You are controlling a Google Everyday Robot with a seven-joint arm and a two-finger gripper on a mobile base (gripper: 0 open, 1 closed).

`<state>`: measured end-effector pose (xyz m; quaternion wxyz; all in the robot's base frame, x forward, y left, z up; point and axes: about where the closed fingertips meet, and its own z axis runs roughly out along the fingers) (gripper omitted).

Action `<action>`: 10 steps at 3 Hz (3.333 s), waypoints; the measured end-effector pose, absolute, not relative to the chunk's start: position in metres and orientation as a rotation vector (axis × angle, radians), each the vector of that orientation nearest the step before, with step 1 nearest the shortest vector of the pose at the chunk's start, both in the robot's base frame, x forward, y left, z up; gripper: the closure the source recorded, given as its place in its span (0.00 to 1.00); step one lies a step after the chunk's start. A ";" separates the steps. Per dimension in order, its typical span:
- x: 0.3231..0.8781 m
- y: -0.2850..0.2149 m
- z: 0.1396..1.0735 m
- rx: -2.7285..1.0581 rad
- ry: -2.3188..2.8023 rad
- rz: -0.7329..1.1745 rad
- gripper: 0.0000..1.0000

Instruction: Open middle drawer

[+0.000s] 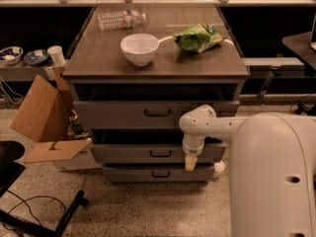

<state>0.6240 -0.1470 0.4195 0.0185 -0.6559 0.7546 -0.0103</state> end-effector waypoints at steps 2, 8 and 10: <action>0.624 -0.147 0.431 -2.037 2.343 -0.032 0.86; 0.609 -0.171 0.441 -2.000 2.410 -0.052 0.00; 0.571 -0.170 0.410 -1.999 2.437 0.061 0.17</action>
Offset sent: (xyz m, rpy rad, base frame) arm -0.1985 -0.1307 0.0377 -0.1682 0.2160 -0.3009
